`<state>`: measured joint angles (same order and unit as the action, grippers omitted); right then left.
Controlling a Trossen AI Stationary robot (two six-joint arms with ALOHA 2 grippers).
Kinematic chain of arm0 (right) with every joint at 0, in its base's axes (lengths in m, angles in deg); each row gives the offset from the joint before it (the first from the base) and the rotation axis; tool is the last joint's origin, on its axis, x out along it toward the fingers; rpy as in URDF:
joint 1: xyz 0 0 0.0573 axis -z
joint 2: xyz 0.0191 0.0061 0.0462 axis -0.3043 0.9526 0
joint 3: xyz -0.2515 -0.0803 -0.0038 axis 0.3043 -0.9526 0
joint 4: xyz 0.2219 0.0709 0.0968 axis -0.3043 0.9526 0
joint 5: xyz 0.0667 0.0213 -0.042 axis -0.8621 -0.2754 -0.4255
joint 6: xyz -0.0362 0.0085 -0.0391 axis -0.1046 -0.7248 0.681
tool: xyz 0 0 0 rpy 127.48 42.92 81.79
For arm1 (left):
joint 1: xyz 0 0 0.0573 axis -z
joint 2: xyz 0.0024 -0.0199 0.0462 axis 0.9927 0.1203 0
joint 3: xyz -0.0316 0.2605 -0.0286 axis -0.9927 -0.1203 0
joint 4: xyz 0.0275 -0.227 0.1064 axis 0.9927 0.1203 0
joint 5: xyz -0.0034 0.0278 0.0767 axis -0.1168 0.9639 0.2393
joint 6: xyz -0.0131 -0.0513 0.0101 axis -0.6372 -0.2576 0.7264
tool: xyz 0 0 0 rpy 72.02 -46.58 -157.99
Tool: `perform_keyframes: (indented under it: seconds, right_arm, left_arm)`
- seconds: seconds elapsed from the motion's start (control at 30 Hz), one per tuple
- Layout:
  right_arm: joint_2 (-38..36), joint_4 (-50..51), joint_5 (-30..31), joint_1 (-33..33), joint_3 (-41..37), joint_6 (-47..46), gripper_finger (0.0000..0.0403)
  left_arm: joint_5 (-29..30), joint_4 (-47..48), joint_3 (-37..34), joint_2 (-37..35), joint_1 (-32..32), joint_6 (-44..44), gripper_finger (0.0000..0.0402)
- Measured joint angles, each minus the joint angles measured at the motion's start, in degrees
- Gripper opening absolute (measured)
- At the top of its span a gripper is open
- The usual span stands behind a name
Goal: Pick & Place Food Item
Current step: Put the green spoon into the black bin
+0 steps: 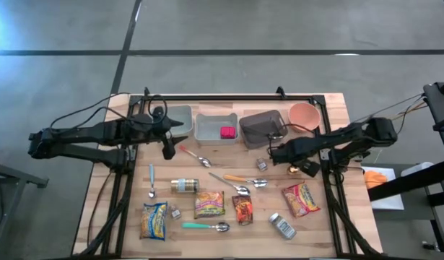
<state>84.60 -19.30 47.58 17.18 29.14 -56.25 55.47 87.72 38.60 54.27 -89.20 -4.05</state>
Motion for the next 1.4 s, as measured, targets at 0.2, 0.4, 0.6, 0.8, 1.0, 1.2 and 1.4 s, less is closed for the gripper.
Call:
perform_keyframes:
  seconds: [0.2,0.4,0.6,0.8,1.0,1.2,1.4]
  right_arm:
    - [2.6,0.2,0.0,-0.1,0.8,0.1,0.0237]
    - [2.8,-0.1,0.1,-0.1,1.0,0.3,0.0205]
    - [2.9,-1.3,0.9,-0.3,1.0,1.0,0.0107]
    - [2.9,-2.8,2.7,-0.3,1.0,4.8,0.0030]
    - [2.9,-3.3,3.0,-0.9,0.9,8.0,0.0023]
    - [2.9,-3.6,3.0,-1.3,0.9,10.6,0.0020]
    - [2.9,-3.6,3.3,-2.6,0.9,10.9,0.0013]
  left_arm:
    - [0.0,1.3,0.6,0.0,0.0,0.8,0.0262]
    - [0.0,1.3,1.1,0.0,0.0,0.8,0.0262]
    - [0.0,1.3,1.2,0.0,0.0,0.8,0.0262]
    - [0.0,1.3,1.2,0.0,0.0,0.8,0.0262]
    - [0.0,1.3,1.2,0.0,0.0,0.8,0.0262]
    - [0.0,1.3,1.2,0.0,0.0,0.7,0.0262]
    - [0.0,1.3,1.2,0.0,0.0,0.7,0.0262]
